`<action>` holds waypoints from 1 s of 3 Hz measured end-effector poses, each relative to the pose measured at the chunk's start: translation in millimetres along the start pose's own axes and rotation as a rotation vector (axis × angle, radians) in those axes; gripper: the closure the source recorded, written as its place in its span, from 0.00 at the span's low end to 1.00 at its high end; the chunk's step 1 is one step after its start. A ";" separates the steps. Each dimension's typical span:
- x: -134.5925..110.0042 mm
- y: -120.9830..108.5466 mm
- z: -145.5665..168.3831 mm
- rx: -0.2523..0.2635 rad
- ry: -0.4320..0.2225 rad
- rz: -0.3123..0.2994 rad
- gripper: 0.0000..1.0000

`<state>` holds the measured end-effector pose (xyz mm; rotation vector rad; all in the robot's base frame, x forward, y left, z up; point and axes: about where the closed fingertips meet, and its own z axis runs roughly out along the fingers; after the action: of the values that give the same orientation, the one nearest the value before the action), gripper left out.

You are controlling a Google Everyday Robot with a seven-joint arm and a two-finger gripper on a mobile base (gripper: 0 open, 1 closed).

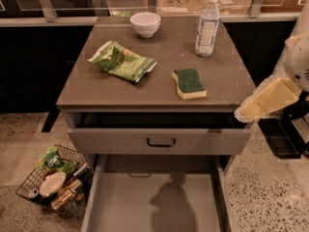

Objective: Place sponge into middle drawer

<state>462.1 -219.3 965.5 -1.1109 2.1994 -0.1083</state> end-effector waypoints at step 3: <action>-37.8 -30.2 81.4 0.108 -0.348 0.218 0.00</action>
Offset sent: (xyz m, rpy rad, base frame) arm 0.1521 -0.0016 0.0341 0.4324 -0.6787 -0.2345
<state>547.0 -193.2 932.6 -0.7602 1.9593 0.0575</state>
